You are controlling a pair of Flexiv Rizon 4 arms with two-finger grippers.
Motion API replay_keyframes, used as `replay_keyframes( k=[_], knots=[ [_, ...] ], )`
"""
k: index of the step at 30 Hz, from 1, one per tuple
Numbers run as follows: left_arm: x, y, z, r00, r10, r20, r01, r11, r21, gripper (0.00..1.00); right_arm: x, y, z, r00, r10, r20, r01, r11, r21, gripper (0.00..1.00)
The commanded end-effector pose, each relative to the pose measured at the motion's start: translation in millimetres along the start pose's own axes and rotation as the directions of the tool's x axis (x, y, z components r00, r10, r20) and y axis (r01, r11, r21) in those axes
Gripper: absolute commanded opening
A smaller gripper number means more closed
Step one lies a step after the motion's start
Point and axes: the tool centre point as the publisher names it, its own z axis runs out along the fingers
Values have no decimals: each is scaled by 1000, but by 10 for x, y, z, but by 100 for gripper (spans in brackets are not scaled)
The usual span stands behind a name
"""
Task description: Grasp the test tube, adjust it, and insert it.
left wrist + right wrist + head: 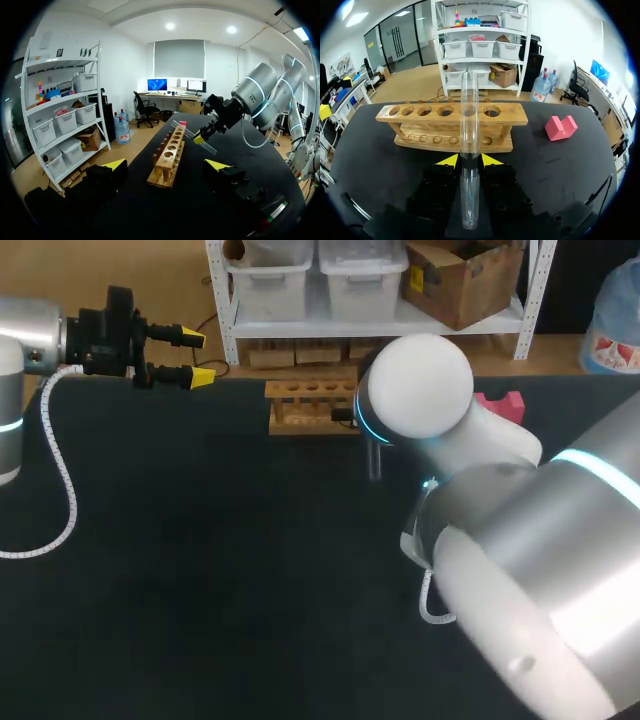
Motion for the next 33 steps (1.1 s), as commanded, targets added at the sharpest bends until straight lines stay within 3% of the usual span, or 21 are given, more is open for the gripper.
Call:
replay_keyframes(
  k=[1,18,25,33],
  knots=[
    [7,-19,-4,1000,2,2,-2,1000,-5,100,-16,-9,25,998,-6,-58,5,1000,-13,0],
    [7,-19,-4,1000,2,2,-2,1000,-5,100,7,-43,-65,997,-20,-71,19,1000,-13,0],
    [7,-19,-4,1000,2,2,-2,1000,-5,100,-107,-77,-191,999,-6,-38,5,1000,-19,0],
    [7,-19,-4,1000,2,2,-2,1000,-5,100,-238,-64,-94,999,-35,-28,34,999,-17,0]
  ],
)
